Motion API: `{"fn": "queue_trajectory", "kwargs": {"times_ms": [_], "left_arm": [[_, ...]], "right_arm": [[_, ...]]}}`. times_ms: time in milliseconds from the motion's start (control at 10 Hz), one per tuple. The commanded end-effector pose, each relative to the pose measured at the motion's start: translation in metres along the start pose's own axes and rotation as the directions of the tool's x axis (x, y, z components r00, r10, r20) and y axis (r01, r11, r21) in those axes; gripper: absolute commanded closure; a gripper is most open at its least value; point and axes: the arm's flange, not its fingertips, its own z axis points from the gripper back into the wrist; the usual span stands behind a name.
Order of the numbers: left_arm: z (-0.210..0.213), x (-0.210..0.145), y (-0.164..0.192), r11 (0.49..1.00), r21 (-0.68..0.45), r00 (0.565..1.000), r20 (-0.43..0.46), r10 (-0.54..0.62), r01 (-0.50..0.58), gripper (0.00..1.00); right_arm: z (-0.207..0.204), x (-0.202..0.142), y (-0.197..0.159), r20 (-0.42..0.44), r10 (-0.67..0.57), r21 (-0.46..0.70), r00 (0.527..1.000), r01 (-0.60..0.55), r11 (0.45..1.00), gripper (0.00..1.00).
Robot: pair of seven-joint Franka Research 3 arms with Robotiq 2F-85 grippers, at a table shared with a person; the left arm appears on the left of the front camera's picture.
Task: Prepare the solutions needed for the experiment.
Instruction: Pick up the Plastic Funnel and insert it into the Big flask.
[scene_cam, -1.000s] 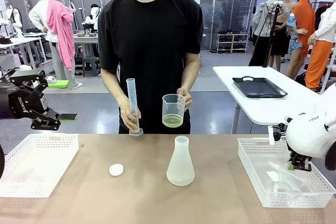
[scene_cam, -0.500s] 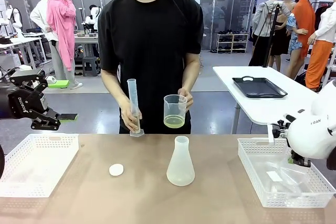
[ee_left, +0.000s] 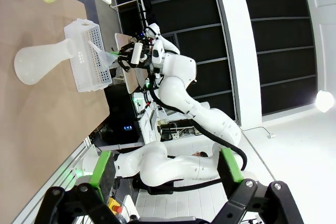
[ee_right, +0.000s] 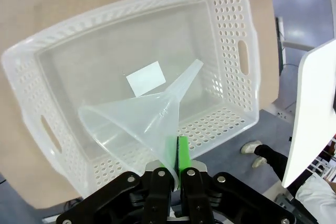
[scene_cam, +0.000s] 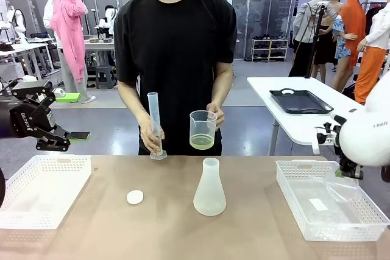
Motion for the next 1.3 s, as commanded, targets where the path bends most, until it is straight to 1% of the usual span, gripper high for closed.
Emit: {"fn": "queue_trajectory", "kwargs": {"times_ms": [0, 100, 200, 300, 400, 600, 700, 800, 1100, 1200], "left_arm": [[-0.003, 0.000, -0.003, 1.000, -0.023, 1.000, 0.006, 0.003, -0.003, 0.00], [-0.003, 0.000, -0.003, 1.000, -0.023, 1.000, 0.006, 0.003, -0.003, 0.00], [-0.003, 0.000, -0.003, 1.000, -0.023, 1.000, 0.006, 0.003, -0.003, 0.00], [-0.003, 0.000, -0.003, 1.000, -0.023, 1.000, 0.006, 0.003, -0.003, 0.00], [-0.003, 0.000, -0.003, 1.000, -0.023, 1.000, 0.006, 0.003, -0.003, 0.00], [-0.003, 0.000, -0.003, 1.000, -0.023, 1.000, 0.006, 0.003, -0.003, 0.00], [-0.003, 0.000, -0.003, 1.000, -0.023, 1.000, 0.006, 0.003, -0.003, 0.00], [-0.003, 0.000, -0.003, 1.000, -0.023, 1.000, 0.006, 0.003, -0.003, 0.00], [-0.003, 0.000, -0.003, 1.000, -0.023, 1.000, 0.006, 0.003, -0.003, 0.00], [-0.003, 0.000, -0.003, 1.000, -0.023, 1.000, 0.006, 0.003, -0.003, 0.00]], "right_arm": [[0.041, 0.021, -0.020, -0.036, -0.030, 0.033, 0.999, 0.031, 0.999, 1.00], [0.070, 0.032, -0.032, -0.015, -0.041, 0.108, 0.999, 0.042, 0.993, 1.00], [0.098, 0.044, -0.043, 0.016, -0.010, 0.110, 1.000, 0.008, 0.994, 1.00], [0.111, 0.051, -0.050, -0.002, -0.036, 0.171, 0.999, 0.036, 0.985, 1.00], [0.117, 0.058, -0.058, 0.008, -0.070, 0.243, 0.998, 0.066, 0.968, 1.00], [0.121, 0.070, -0.063, 0.075, -0.077, 0.274, 0.994, 0.054, 0.960, 1.00], [0.114, 0.073, -0.065, 0.041, -0.129, 0.262, 0.991, 0.114, 0.958, 1.00], [0.127, 0.065, -0.055, 0.052, -0.043, 0.244, 0.998, 0.030, 0.969, 1.00], [0.127, 0.065, -0.055, 0.052, -0.043, 0.244, 0.998, 0.030, 0.969, 1.00], [0.124, 0.069, -0.059, 0.057, -0.063, 0.254, 0.996, 0.047, 0.966, 0.96]]}}
